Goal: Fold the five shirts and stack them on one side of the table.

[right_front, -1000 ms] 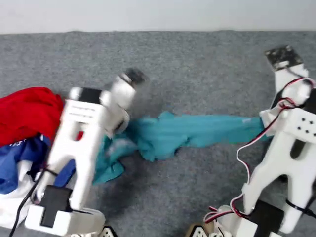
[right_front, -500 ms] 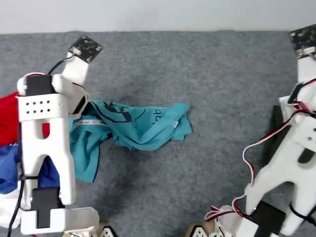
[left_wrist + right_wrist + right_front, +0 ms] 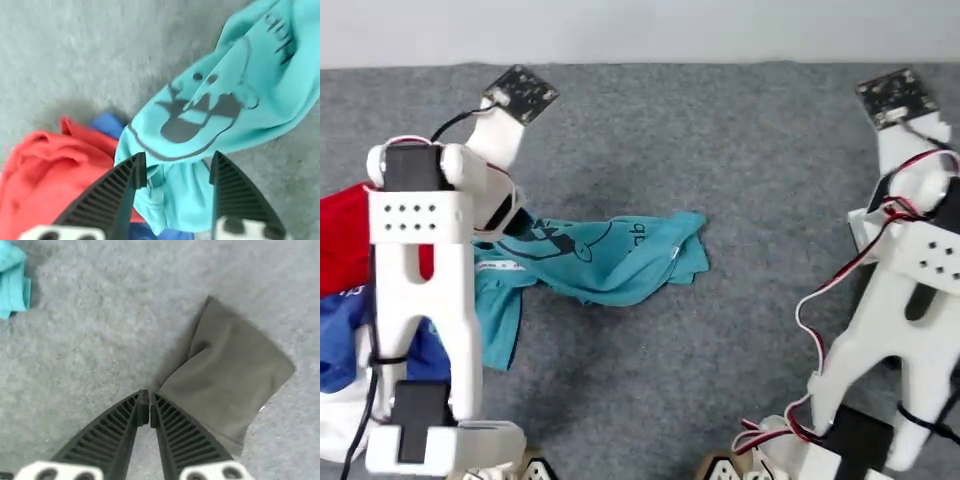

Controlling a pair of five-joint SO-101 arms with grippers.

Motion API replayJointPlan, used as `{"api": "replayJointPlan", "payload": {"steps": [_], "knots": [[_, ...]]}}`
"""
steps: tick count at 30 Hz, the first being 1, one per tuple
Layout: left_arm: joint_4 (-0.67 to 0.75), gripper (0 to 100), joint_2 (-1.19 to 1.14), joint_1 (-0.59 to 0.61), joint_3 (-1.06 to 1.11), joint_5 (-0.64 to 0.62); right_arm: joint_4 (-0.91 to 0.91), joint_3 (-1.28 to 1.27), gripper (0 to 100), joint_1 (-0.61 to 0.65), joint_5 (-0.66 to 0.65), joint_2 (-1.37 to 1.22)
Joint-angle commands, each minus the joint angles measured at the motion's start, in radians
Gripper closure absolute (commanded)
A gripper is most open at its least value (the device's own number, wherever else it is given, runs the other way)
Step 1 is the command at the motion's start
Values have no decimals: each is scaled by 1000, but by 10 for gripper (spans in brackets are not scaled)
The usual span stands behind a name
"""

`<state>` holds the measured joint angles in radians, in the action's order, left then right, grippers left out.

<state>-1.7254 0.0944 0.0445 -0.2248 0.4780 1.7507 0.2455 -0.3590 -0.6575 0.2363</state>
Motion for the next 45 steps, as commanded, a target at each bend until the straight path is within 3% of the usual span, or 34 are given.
{"api": "replayJointPlan", "payload": {"steps": [1,5,11,19,22,25,34,36,40,45], "knots": [[-31,784,78,-89,-2,-15,38,-18,990,7,3,48],[-20,782,64,-213,197,-15,39,-55,990,5,51,48],[178,782,-72,-284,377,-17,39,-160,989,5,83,50],[462,793,-348,-334,378,-17,39,-239,853,5,166,50],[509,881,-373,-333,289,-17,39,-239,851,5,169,50],[509,986,-367,-336,154,-17,39,-241,851,5,170,50],[528,979,-446,-308,-131,-18,41,-241,852,5,173,50],[523,935,-494,-282,-157,-20,41,-241,852,5,173,50],[384,794,-517,-238,-278,-117,44,-242,852,5,173,50],[133,792,-517,-255,-501,-127,42,-308,851,12,173,50]]}}
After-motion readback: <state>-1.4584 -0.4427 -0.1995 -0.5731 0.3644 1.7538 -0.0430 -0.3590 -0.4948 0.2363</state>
